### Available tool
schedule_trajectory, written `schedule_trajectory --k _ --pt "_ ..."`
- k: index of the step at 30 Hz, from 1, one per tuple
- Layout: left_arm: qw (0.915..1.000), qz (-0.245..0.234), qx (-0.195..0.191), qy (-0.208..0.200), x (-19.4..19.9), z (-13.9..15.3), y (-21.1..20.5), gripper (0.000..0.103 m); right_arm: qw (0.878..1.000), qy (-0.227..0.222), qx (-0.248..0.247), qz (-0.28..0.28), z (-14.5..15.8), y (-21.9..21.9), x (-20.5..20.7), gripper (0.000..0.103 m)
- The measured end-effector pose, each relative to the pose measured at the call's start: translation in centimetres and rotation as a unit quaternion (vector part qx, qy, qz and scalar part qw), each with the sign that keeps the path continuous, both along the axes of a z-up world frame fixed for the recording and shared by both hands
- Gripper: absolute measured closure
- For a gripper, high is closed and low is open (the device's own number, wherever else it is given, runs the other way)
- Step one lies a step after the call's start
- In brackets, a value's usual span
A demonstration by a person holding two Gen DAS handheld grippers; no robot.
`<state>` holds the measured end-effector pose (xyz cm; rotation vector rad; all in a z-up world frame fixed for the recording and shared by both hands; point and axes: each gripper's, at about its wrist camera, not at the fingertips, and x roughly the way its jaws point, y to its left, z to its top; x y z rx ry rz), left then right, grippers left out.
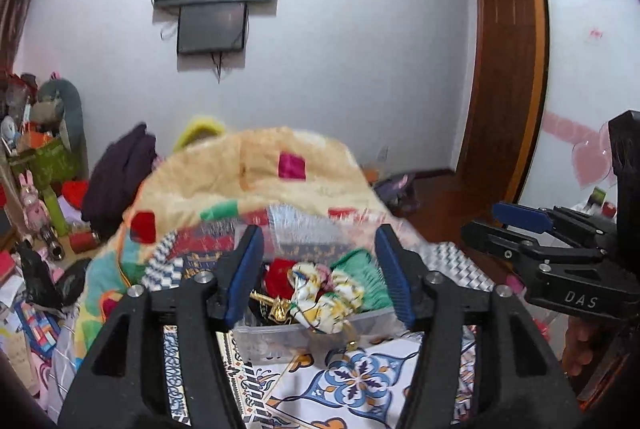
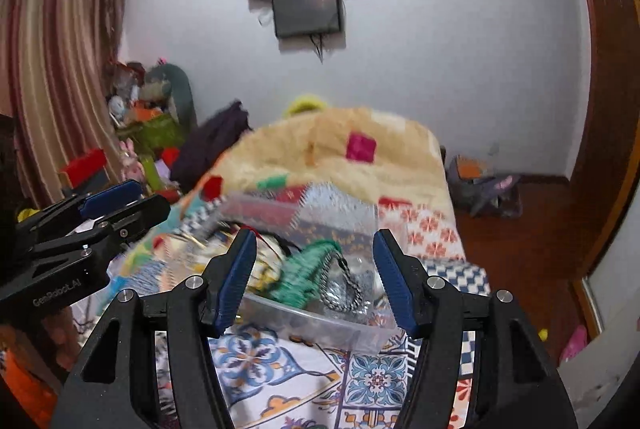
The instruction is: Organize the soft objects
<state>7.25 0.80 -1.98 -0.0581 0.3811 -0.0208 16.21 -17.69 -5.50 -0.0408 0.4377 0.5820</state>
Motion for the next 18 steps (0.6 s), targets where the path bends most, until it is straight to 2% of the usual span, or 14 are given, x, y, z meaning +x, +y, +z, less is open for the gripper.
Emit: schedule_trajectory --k 3,10,12,16,18 --pt "0.9997 -0.003 -0.003 -0.024 -2.3 1.8 -0.4 0.039 0.999 -0.031 0.012 0.005 1.7 -0.7 -2.5 0.036" --pt "0.9986 -0.007 -0.009 -0.051 -6.3 4.3 -0.9 0.031 0.997 -0.067 0.037 0.004 3.9 -1.8 -6.2 0.023" --pt "0.9979 0.0 -0.003 -0.064 -7.3 4.8 -1.2 0.02 0.996 -0.077 0.042 0.002 4.3 -2.0 -6.9 0.018" --pt "0.9963 0.005 0.006 -0.085 -8.7 5.6 -2.0 0.01 0.994 -0.096 0.048 0.001 4.9 -2.1 -8.2 0.011" --pt "0.9958 0.007 0.01 -0.09 -9.0 5.8 -2.3 0.005 0.993 -0.104 0.052 -0.001 5.0 -1.9 -8.5 0.003"
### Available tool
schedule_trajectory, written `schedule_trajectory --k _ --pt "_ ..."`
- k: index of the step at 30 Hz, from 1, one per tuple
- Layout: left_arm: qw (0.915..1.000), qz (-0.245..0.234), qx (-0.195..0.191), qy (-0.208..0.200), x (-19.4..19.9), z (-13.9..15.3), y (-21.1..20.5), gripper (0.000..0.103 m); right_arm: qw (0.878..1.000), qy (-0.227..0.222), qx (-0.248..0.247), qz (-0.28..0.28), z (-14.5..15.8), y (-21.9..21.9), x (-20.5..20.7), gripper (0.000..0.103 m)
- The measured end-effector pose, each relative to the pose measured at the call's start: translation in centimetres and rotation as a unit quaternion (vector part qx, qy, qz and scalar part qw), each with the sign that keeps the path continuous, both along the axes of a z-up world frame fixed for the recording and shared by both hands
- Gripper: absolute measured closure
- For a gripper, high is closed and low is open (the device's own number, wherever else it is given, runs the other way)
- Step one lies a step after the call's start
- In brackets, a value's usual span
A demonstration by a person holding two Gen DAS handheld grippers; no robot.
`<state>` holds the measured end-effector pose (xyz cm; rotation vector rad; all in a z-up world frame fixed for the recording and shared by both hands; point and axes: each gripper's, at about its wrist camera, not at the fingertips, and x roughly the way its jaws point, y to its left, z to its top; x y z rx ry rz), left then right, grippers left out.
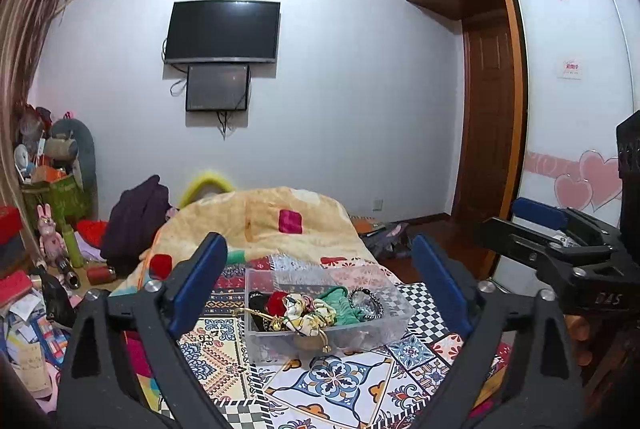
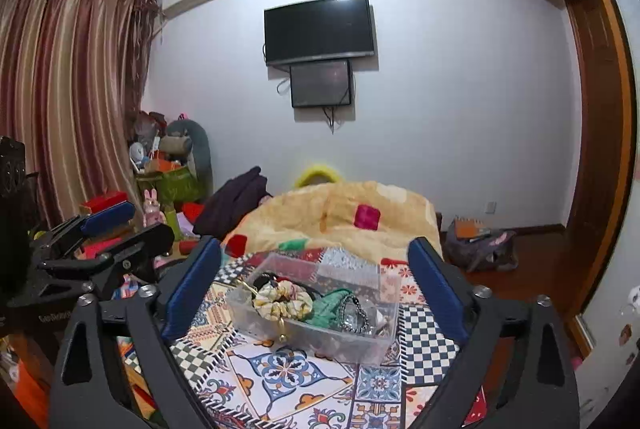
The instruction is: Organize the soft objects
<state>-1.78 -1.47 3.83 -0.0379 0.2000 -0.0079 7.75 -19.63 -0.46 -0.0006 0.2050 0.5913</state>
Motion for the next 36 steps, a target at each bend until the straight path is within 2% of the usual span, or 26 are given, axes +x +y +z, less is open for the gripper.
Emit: schedule_trajectory --k 6,36 --pt "0.9999 -0.002 0.009 -0.007 -0.4 0.1 -0.6 0.002 1.0 -0.018 0.001 -0.002 0.0 0.2 -0.5 0.0" --pt "1.0 -0.004 0.007 -0.001 -0.4 -0.2 -0.3 0.0 1.0 -0.008 0.019 0.003 -0.4 -1.2 -1.2 0.0"
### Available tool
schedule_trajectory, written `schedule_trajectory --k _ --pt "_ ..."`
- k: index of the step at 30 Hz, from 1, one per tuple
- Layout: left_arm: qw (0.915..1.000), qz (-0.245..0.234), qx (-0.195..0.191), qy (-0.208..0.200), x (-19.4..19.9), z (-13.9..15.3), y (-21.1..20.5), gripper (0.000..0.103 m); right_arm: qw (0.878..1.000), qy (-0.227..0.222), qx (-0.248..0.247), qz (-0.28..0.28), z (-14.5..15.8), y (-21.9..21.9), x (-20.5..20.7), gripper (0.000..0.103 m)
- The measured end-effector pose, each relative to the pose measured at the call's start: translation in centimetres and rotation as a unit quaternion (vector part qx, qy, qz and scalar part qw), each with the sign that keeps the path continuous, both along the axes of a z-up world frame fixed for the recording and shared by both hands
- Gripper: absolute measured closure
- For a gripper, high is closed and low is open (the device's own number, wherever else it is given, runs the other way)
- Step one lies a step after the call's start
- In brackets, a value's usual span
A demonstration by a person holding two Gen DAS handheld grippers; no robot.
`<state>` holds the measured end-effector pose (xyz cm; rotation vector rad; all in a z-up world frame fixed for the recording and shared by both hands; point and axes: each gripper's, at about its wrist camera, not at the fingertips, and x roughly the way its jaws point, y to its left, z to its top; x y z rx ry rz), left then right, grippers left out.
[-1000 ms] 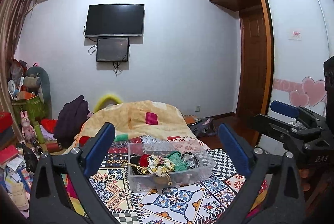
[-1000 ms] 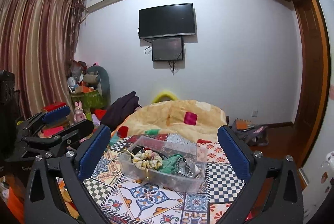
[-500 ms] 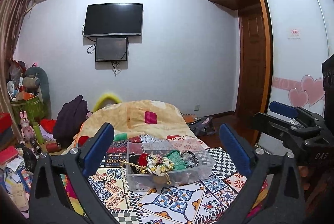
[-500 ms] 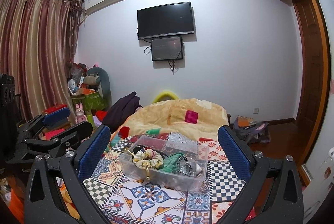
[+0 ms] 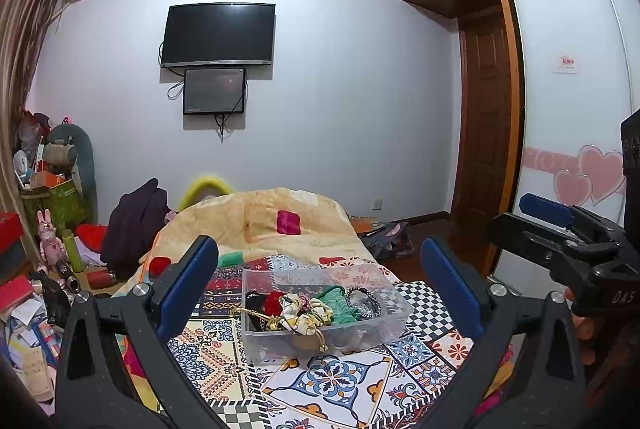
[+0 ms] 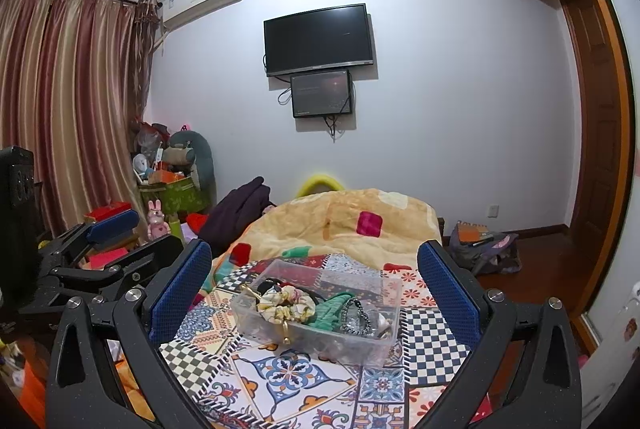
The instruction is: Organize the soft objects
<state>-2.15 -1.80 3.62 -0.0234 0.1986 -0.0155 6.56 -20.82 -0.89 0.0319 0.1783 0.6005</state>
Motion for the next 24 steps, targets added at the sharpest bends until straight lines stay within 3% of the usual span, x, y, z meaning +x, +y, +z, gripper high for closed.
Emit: schedule_trajectory --k 24 --pt "0.9999 0.0 -0.01 0.007 0.28 -0.32 0.07 0.0 1.0 0.002 0.002 0.002 0.18 0.06 -0.29 0.0"
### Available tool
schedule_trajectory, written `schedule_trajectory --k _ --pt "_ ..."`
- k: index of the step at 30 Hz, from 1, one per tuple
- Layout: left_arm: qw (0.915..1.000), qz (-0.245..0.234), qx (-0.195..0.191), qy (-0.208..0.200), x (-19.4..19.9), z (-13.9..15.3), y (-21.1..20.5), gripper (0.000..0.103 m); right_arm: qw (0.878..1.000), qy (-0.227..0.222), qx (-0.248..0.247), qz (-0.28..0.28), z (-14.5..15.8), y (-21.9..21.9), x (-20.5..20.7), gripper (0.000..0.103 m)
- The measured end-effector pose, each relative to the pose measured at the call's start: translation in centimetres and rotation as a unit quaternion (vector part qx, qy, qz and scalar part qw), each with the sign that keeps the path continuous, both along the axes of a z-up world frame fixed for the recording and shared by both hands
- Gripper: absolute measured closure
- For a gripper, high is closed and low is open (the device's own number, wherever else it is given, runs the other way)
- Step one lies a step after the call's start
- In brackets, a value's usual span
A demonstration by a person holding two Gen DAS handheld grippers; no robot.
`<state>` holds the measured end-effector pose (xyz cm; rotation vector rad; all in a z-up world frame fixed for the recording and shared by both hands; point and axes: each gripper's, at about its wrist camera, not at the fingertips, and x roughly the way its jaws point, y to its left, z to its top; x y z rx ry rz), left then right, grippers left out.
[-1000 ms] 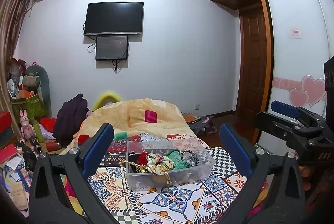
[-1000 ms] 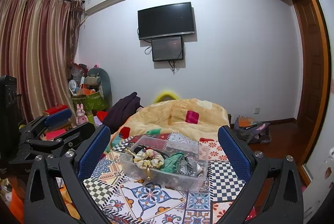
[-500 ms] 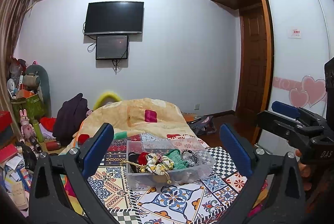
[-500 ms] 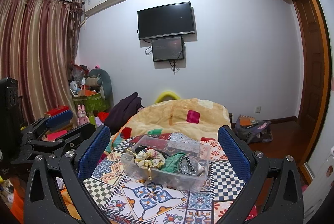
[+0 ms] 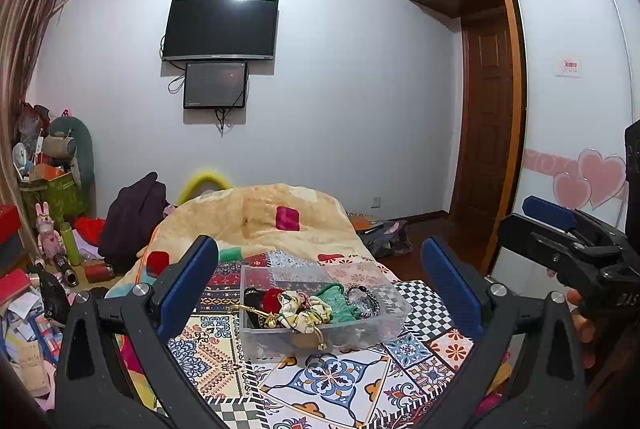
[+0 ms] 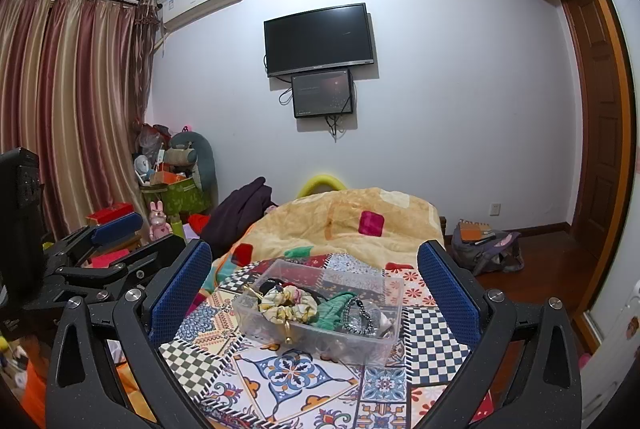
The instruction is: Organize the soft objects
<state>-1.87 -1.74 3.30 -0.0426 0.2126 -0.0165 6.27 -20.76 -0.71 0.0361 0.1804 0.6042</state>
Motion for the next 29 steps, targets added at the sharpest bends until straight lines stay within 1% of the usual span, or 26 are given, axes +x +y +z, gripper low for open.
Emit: schedule_trajectory --k 19,25,29 --pt "0.9998 -0.012 -0.007 0.016 0.4 -0.03 -0.12 0.0 1.0 0.009 0.0 0.002 -0.01 0.23 0.01 0.0" --pt "0.9998 -0.01 0.001 0.015 0.25 0.07 -0.46 0.0 1.0 0.018 -0.001 0.004 -0.3 0.31 0.4 0.0" --pt "0.9999 -0.009 -0.003 0.014 0.2 0.2 -0.36 0.0 1.0 0.024 -0.002 0.006 -0.34 0.32 0.63 0.0"
